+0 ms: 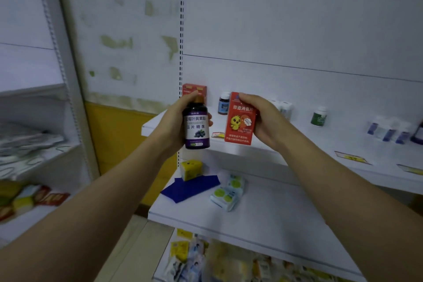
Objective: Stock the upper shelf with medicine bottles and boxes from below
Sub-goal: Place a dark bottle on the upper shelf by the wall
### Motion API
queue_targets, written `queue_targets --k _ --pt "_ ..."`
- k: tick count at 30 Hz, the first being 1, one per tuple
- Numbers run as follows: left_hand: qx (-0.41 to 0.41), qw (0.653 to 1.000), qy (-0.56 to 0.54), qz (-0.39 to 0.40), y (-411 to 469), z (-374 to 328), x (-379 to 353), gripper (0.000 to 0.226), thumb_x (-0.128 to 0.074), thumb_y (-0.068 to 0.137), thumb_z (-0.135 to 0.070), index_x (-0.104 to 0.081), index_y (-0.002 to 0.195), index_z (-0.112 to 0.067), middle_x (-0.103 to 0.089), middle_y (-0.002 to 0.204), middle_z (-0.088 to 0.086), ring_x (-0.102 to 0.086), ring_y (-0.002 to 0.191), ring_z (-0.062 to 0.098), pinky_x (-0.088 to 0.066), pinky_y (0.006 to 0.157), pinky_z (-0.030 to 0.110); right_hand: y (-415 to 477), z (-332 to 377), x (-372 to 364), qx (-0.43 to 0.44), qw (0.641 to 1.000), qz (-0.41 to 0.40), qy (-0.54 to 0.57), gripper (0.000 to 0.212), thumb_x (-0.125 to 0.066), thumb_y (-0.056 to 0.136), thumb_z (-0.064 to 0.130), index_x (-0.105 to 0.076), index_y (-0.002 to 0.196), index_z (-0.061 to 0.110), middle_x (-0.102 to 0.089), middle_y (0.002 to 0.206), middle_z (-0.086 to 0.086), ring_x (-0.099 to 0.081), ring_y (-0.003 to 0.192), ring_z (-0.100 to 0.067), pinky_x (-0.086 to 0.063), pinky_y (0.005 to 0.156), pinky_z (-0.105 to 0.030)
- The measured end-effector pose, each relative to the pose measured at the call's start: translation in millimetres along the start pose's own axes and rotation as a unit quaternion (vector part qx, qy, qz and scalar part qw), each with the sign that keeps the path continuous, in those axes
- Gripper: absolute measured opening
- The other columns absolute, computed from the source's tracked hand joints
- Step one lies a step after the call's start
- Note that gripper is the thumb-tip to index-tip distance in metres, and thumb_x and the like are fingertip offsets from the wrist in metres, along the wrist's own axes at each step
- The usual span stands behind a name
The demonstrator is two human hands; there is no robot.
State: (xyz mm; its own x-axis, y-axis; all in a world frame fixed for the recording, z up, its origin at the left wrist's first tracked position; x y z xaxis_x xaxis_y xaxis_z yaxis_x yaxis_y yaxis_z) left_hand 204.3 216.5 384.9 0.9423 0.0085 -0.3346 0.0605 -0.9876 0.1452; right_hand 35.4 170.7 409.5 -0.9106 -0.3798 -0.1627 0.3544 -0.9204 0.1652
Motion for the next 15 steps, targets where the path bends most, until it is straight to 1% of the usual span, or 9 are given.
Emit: queue_targets --k 3,6,9,10,13,15 --pt "-0.013 0.999 0.009 -0.028 2.5 -1.1 22.4 0.033 -0.049 0.091 -0.042 -0.058 0.100 -0.012 -0.066 0.081 0.008 -0.064 0.072 0.021 -0.054 0.073 0.033 21.4 -10.3 -11.9 0.001 1.000 0.020 -0.006 0.009 -0.059 0.089 0.022 -0.059 0.092 0.014 -0.072 0.071 0.003 -0.067 0.074 -0.016 -0.050 0.092 -0.040" --pt "-0.028 0.999 0.005 -0.042 7.5 -5.2 45.6 0.030 -0.049 0.091 -0.041 -0.060 0.095 -0.013 -0.066 0.077 0.007 -0.063 0.069 0.020 -0.053 0.071 0.032 44.3 -22.3 -25.3 -0.006 1.000 0.029 -0.004 0.013 -0.061 0.088 0.022 -0.058 0.096 0.012 -0.071 0.079 -0.001 -0.066 0.081 -0.019 -0.049 0.094 -0.042" --pt "-0.028 0.999 0.008 -0.044 20.7 -11.6 73.0 0.029 -0.048 0.091 -0.039 -0.061 0.092 -0.014 -0.066 0.076 0.007 -0.063 0.067 0.020 -0.052 0.069 0.031 68.6 -33.7 -44.2 -0.014 0.999 0.033 -0.016 0.034 -0.066 0.083 0.024 -0.057 0.111 0.006 -0.070 0.092 -0.006 -0.066 0.089 -0.024 -0.049 0.094 -0.043" --pt "-0.030 0.999 0.012 -0.044 27.6 -14.9 83.6 0.028 -0.048 0.091 -0.039 -0.060 0.093 -0.014 -0.066 0.076 0.007 -0.063 0.067 0.020 -0.052 0.069 0.031 78.4 -36.8 -50.6 -0.013 0.999 0.033 -0.024 0.036 -0.066 0.084 0.024 -0.057 0.113 0.006 -0.069 0.094 -0.007 -0.066 0.091 -0.024 -0.050 0.093 -0.042" --pt "-0.035 0.999 0.019 -0.035 52.7 -24.0 117.9 0.028 -0.048 0.091 -0.038 -0.059 0.094 -0.013 -0.066 0.076 0.008 -0.064 0.068 0.022 -0.052 0.068 0.031 111.7 -46.6 -69.7 -0.004 0.999 0.025 -0.032 0.021 -0.062 0.087 0.022 -0.058 0.104 0.010 -0.069 0.093 -0.004 -0.065 0.088 -0.020 -0.050 0.089 -0.037" --pt "-0.035 0.999 0.018 -0.026 71.1 -29.4 142.1 0.027 -0.049 0.090 -0.037 -0.059 0.093 -0.012 -0.065 0.077 0.009 -0.064 0.068 0.023 -0.052 0.066 0.031 134.2 -53.8 -84.6 0.003 0.999 0.026 -0.043 0.015 -0.060 0.088 0.022 -0.060 0.101 0.013 -0.068 0.091 -0.002 -0.064 0.085 -0.017 -0.052 0.081 -0.032"
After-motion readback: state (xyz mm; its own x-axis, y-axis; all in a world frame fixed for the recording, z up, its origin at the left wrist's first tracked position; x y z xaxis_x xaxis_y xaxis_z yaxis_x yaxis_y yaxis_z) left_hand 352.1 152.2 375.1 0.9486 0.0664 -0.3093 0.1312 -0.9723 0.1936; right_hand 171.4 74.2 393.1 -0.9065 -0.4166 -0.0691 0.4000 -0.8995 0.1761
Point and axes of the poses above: each hand's wrist, its own y-axis towards the middle knuckle, its own x-axis out of the back of the hand, z = x × y, the point moved 4 cm from there along y, towards the middle knuckle
